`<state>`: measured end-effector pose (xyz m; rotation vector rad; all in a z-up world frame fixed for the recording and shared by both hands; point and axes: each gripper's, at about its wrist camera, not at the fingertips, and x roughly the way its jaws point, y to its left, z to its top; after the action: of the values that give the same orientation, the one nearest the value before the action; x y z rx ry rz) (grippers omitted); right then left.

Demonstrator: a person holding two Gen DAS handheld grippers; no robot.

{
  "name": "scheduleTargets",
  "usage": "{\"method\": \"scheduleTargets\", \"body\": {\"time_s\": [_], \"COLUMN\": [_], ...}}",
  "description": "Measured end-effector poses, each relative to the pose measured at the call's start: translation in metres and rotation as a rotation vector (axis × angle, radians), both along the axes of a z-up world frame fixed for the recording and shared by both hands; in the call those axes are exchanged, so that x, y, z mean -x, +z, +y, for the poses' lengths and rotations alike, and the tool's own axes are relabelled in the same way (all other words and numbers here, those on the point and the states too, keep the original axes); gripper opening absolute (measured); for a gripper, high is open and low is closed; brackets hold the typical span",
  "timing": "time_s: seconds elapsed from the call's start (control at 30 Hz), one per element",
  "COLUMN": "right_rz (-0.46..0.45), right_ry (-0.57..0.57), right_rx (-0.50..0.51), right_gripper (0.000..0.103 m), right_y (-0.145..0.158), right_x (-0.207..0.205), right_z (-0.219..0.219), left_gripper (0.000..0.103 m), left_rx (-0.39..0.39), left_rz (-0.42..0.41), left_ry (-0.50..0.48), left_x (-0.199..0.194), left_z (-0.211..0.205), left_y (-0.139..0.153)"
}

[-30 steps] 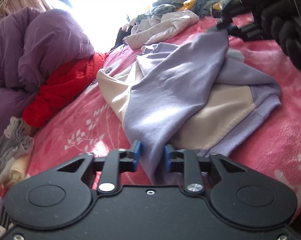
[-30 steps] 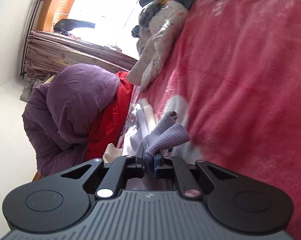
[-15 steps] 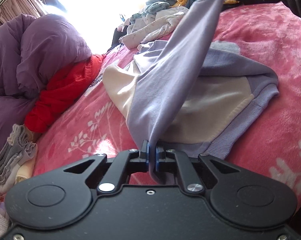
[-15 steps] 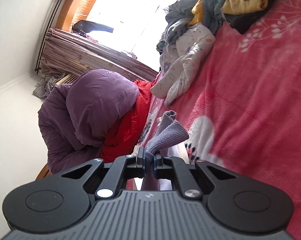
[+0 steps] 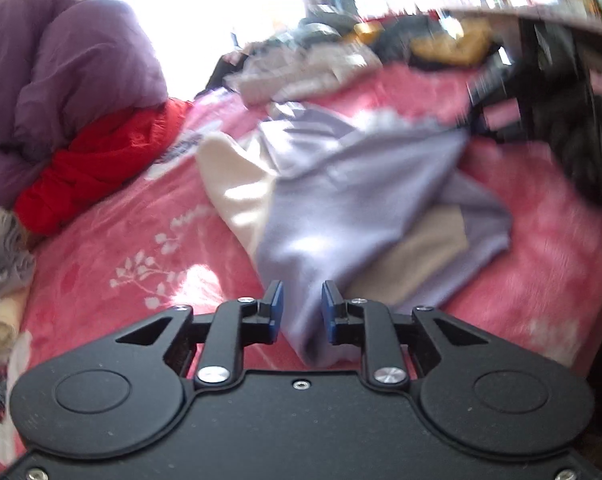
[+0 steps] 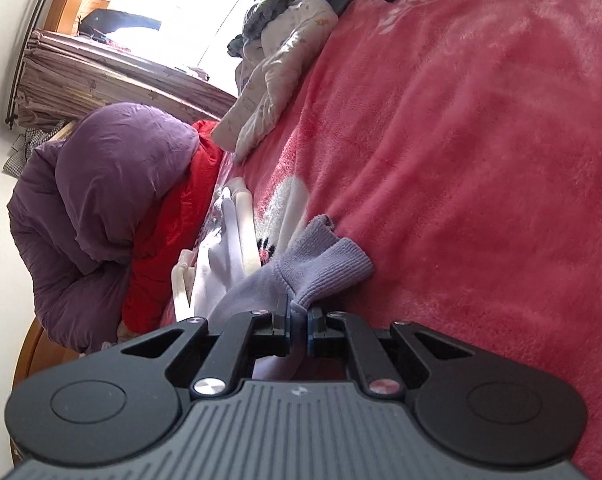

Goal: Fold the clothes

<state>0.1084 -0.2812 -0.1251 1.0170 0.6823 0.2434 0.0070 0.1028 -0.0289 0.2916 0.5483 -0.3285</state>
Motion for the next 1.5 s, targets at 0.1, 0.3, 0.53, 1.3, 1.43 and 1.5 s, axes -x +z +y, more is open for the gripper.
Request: {"method": "scheduleTargets", "body": {"time_s": [0.1,0.3,0.53,1.3,1.43,1.5], "right_rz": [0.001,-0.022,-0.045,-0.056,-0.065,-0.073], "right_ry": [0.035,0.022,0.014,0.018,0.025,0.033], "right_rx": [-0.03,-0.091,-0.102,-0.111,-0.126,-0.142], "right_gripper": [0.008,0.009,0.01,0.01,0.01,0.01], "right_y": [-0.01,-0.014,-0.01,-0.008,-0.006,-0.006], "right_x": [-0.001,-0.001,-0.004,-0.008,-0.009,-0.009], "right_z": [-0.006,-0.011,-0.015,-0.015,-0.015,-0.016], "left_gripper": [0.023,0.022,0.022,0.029,0.029,0.023], "left_rx": [0.161,0.194,0.039,0.183,0.148,0.127], "left_rz": [0.001,0.083,0.185,0.202,0.226,0.242], "left_ry": [0.158,0.191,0.145,0.298,0.286,0.275], "left_x": [-0.012,-0.037,-0.049,-0.253,-0.273,-0.282], "left_z": [0.03,0.009,-0.028,-0.04,-0.051,-0.056], "left_y": [0.008,-0.004,-0.027,0.026,0.008,-0.002]}}
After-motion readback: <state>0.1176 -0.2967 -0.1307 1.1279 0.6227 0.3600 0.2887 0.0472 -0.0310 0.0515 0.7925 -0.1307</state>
